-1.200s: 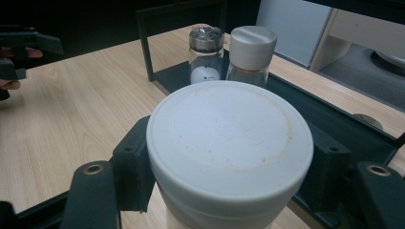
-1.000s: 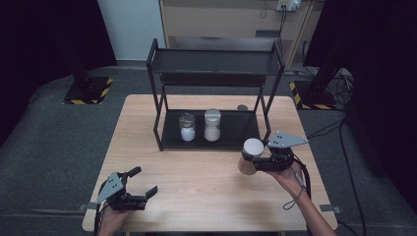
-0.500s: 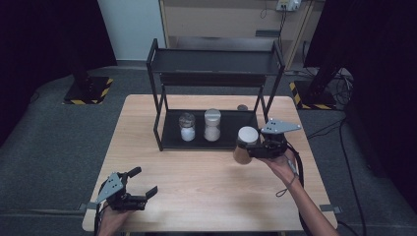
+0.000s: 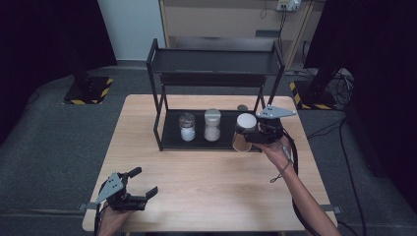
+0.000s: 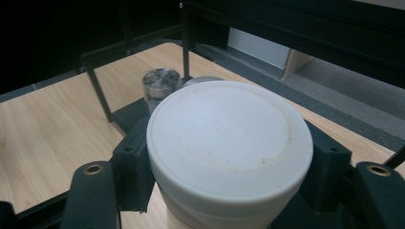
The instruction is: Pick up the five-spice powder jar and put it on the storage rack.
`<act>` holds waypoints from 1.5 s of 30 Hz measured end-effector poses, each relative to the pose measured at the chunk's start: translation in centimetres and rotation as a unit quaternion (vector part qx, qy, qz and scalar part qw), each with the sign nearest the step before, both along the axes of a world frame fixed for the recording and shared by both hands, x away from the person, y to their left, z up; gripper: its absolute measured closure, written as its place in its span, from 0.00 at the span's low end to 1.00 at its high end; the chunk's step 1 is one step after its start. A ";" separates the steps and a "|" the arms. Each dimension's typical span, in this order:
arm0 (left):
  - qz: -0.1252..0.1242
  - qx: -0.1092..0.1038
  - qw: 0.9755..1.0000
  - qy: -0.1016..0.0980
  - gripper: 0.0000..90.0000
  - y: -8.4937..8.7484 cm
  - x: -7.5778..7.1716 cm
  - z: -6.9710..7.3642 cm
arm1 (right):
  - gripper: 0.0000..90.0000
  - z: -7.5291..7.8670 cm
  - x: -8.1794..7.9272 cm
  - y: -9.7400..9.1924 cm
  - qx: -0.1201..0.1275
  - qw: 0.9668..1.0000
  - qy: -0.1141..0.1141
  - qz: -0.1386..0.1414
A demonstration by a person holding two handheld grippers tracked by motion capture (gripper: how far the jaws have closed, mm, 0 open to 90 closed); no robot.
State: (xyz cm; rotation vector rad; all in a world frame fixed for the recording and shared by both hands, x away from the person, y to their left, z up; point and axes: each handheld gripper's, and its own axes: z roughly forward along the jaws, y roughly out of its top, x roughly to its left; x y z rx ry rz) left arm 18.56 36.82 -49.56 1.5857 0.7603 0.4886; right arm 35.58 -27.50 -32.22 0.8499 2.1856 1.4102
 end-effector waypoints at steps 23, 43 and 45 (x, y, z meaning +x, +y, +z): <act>-0.003 -0.001 1.000 0.000 0.01 0.0 0.0 0.0 | 0.38 -0.4 3.0 2.5 -0.001 0.997 0.000 -0.074; -0.007 -0.003 1.000 -0.001 0.01 0.1 0.1 -0.1 | 0.38 -3.5 4.6 5.2 -0.016 0.993 0.006 -0.114; -0.007 -0.004 1.000 -0.001 0.01 0.1 0.1 -0.1 | 0.38 -3.9 4.7 5.3 -0.017 0.993 0.009 -0.118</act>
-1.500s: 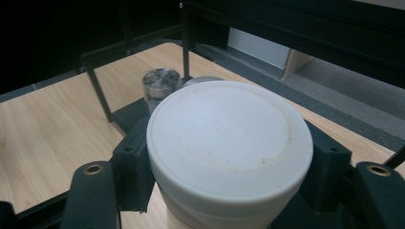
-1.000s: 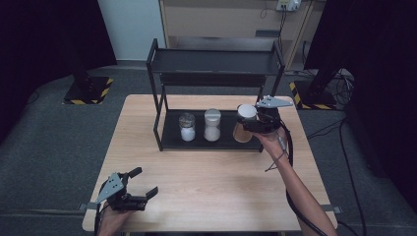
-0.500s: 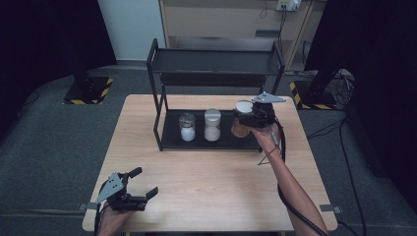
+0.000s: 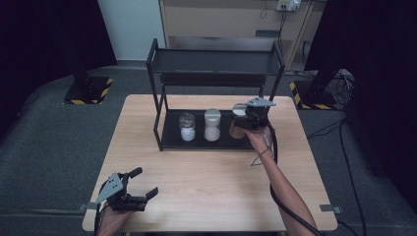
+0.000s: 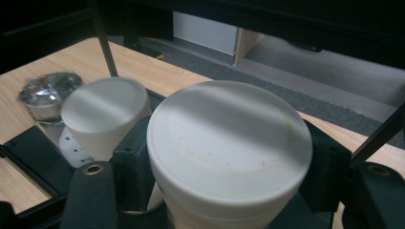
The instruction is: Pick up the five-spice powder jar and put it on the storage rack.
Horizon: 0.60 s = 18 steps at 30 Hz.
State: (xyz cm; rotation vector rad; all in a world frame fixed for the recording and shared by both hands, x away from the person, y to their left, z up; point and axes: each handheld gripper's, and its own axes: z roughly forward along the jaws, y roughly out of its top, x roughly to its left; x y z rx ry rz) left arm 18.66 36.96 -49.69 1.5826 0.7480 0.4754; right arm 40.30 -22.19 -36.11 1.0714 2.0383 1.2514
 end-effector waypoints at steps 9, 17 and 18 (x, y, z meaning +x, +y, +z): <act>-0.001 0.001 1.000 0.000 0.01 0.0 0.0 0.0 | 0.38 -1.2 0.5 0.1 -0.005 1.000 0.009 -0.011; -0.003 0.001 1.000 0.000 0.01 0.0 0.1 0.0 | 0.38 -2.1 0.6 0.7 -0.015 1.000 0.011 -0.015; -0.003 0.001 1.000 0.000 0.01 0.0 0.1 0.0 | 0.38 -2.2 0.6 0.7 -0.015 1.000 0.013 -0.016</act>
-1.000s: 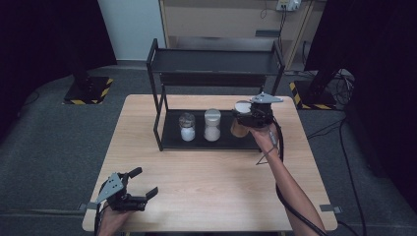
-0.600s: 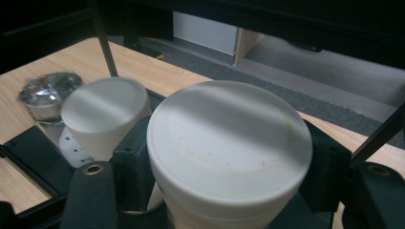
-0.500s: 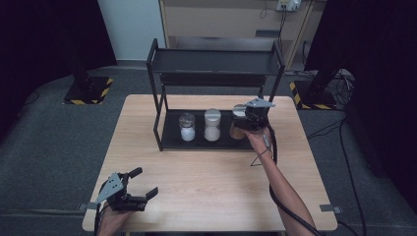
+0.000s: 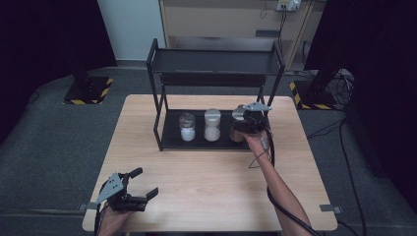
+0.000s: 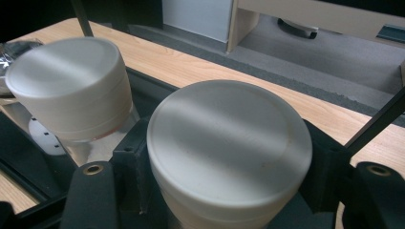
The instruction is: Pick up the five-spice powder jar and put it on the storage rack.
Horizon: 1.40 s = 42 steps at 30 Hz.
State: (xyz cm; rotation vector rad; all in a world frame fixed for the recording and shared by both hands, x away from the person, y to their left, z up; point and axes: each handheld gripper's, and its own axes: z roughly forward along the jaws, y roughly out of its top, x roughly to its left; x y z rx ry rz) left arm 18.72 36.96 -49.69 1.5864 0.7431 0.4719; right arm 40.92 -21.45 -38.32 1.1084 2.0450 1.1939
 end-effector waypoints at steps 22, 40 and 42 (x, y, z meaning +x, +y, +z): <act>-0.001 0.000 1.000 -0.001 0.01 0.0 0.0 0.0 | 0.37 -0.7 0.2 -0.5 0.008 1.000 0.004 0.002; -0.003 0.000 1.000 -0.002 0.01 -0.1 0.0 0.0 | 0.12 0.6 -0.8 -0.5 0.000 0.999 -0.039 0.003; -0.003 0.000 1.000 -0.002 0.01 -0.1 0.0 0.0 | 0.11 0.9 -1.0 -0.5 0.001 0.999 -0.043 0.006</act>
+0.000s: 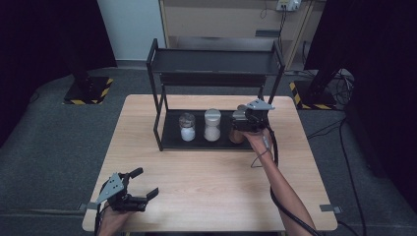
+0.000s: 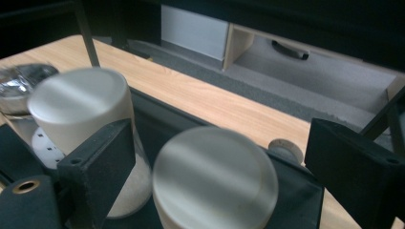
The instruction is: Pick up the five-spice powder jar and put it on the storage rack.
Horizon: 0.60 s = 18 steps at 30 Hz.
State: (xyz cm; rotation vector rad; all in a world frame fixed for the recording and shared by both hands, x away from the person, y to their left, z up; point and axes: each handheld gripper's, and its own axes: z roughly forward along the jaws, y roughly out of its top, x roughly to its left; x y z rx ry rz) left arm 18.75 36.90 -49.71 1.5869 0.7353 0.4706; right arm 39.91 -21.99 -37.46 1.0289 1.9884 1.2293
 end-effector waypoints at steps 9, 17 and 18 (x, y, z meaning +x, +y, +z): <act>0.000 0.000 1.000 0.000 0.01 0.0 0.0 0.0 | 0.11 2.0 -1.1 -0.4 0.007 1.000 -0.019 0.019; -0.001 0.001 1.000 0.000 0.01 0.0 0.0 0.0 | 0.11 3.5 -2.1 -0.9 0.017 0.999 -0.035 0.034; -0.002 0.001 1.000 0.000 0.01 0.0 0.0 0.0 | 0.11 3.7 -2.2 -1.0 0.019 0.999 -0.036 0.036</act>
